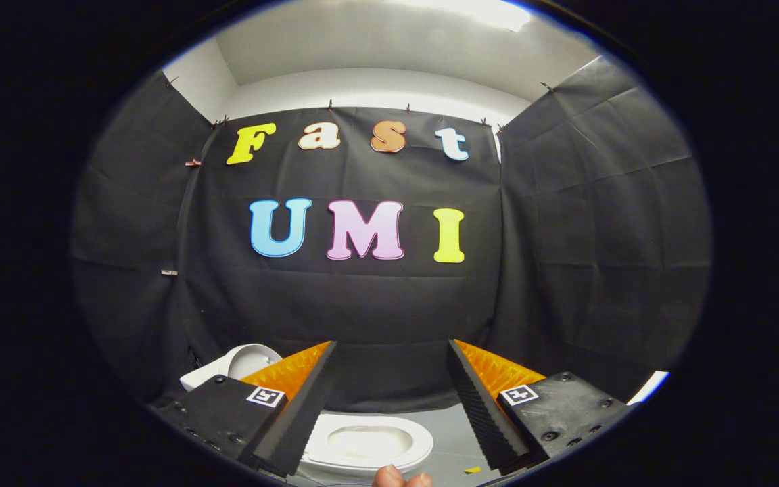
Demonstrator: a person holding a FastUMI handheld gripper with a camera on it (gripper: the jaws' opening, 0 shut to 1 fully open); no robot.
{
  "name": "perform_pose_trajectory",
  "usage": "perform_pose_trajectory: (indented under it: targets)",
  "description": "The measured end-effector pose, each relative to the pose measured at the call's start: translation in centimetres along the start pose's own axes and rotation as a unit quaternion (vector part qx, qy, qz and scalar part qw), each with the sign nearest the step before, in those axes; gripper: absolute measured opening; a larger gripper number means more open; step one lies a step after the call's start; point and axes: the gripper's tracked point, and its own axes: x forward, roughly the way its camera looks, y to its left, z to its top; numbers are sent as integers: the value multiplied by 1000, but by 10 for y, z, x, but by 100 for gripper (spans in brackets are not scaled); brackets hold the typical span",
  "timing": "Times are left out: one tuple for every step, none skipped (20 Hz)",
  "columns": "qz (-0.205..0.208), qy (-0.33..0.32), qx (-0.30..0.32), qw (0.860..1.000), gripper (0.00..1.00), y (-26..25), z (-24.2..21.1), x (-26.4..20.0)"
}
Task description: Open the toilet lid.
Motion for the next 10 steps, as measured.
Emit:
perform_pose_trajectory:
  targets:
    - [-2, 0, -3, 1000, 100, 0, 1, -1]
    - [-2, -2, -3, 1000, 100, -1, 2, -2]
    - [-2, -3, -1, 1000, 100, -1, 2, -4]
    - [-2, -4, 2, 1000, 100, 0, 2, -4]
    - [-2, -5, 4, 1000, 100, 0, 2, -4]
    - [-2, -6, 4, 1000, 100, 0, 3, -5]
    - [-3, -8, 4, 1000, 100, -1, 3, -5]
    - [-3, -10, 4, 1000, 100, -1, 6, -6]
    - [-1, -11, 4, 1000, 100, 0, 6, -6]
    - [1, -11, 4, 1000, 100, 2, 7, -6]
